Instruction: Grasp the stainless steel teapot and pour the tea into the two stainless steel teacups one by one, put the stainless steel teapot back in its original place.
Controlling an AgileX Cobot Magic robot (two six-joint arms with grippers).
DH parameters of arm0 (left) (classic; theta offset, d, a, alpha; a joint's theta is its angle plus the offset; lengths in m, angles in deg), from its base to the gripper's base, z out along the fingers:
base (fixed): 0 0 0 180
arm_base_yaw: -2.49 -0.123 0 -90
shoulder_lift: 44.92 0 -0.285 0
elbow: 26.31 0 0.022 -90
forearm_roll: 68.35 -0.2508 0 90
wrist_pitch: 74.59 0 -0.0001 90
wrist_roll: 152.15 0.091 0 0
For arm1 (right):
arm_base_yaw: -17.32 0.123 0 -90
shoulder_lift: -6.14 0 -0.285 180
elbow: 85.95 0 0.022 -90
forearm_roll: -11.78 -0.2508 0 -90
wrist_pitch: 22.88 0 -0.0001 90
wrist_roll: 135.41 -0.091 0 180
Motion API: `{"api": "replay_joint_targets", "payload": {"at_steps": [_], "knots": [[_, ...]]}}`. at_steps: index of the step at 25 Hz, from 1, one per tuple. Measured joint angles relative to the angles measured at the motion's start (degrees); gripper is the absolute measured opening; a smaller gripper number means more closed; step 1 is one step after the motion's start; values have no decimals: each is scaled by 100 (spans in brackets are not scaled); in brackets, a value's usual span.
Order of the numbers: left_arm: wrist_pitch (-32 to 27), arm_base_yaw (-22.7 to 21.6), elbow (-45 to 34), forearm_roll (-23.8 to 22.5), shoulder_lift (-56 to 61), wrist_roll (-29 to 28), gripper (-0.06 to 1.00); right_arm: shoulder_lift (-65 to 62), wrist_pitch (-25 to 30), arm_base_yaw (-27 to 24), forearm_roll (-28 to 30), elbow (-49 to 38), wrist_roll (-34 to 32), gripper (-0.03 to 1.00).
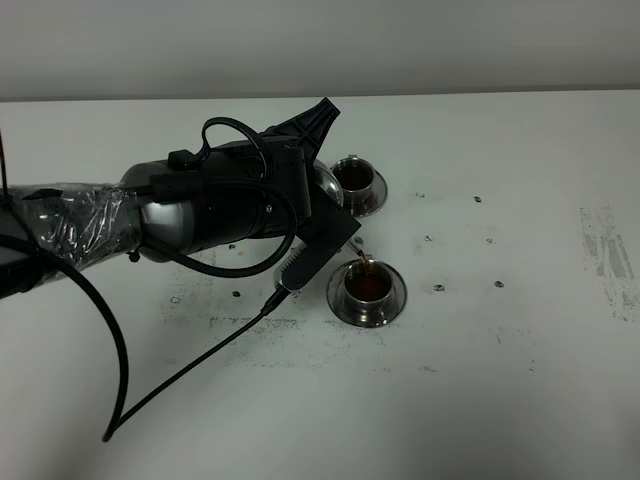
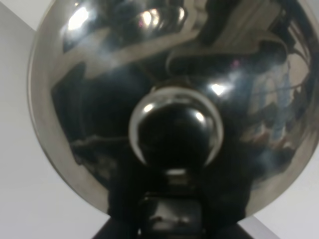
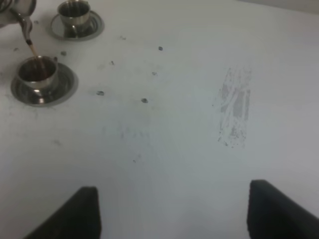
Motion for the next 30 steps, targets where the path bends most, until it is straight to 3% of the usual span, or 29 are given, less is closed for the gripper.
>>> {"api": "replay_joint_targets", "payload": {"at_steps": [30], "knots": [[218, 60, 0, -132, 0, 49, 18, 0, 0, 0, 0, 0, 0, 59]]}}
